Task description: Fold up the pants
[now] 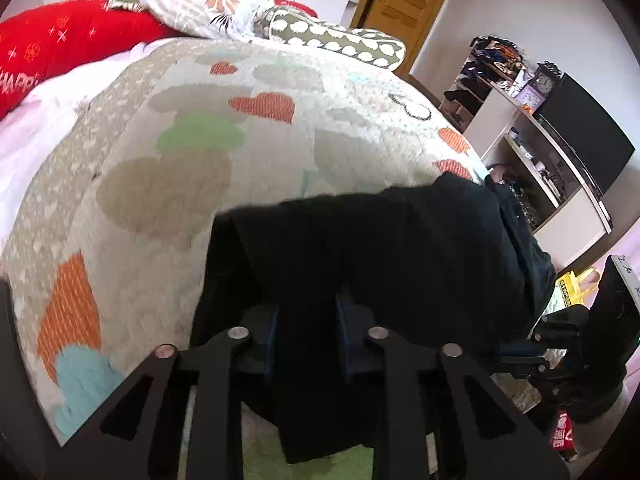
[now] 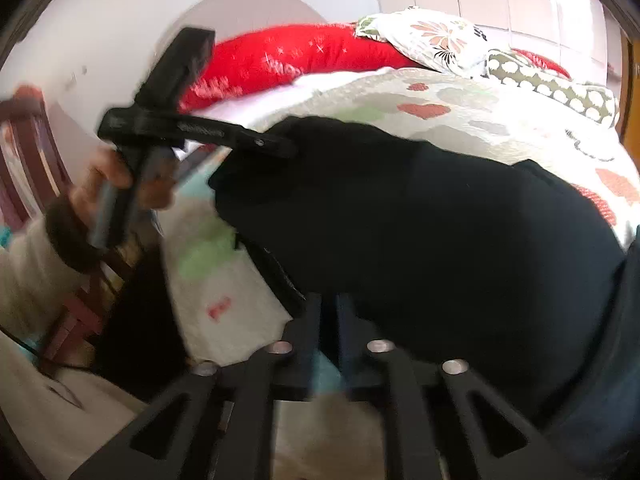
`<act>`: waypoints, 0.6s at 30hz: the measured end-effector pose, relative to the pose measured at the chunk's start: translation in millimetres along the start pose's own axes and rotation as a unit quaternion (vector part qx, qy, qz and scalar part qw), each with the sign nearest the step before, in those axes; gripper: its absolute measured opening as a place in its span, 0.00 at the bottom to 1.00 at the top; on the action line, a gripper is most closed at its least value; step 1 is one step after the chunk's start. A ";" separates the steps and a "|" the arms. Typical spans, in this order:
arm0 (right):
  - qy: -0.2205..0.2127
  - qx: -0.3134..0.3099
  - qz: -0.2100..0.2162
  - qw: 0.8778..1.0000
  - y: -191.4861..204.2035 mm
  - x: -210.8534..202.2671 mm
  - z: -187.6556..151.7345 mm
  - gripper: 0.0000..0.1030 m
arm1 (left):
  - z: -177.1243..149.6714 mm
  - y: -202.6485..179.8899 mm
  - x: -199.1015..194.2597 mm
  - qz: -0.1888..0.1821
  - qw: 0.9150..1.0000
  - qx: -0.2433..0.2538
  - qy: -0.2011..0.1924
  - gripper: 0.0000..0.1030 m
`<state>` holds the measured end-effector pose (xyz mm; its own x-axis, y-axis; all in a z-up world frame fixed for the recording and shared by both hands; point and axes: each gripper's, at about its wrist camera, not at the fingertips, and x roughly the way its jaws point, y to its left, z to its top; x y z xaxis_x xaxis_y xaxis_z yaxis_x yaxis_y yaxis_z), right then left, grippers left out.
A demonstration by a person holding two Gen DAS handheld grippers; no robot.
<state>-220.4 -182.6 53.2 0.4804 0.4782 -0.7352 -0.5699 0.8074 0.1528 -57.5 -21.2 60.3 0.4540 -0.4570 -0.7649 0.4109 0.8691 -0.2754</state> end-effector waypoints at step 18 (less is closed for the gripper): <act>-0.031 0.038 0.024 0.998 -13.6 -6.8 32.1 0.07 | -6.6 30.6 1.2 0.014 0.999 -0.029 0.010 0.29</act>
<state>-194.5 -185.7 77.3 0.4959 0.5356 -0.6835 -0.5420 0.8059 0.2382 -49.6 6.0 47.1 0.4485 -0.4291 -0.7840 0.3510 0.8913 -0.2871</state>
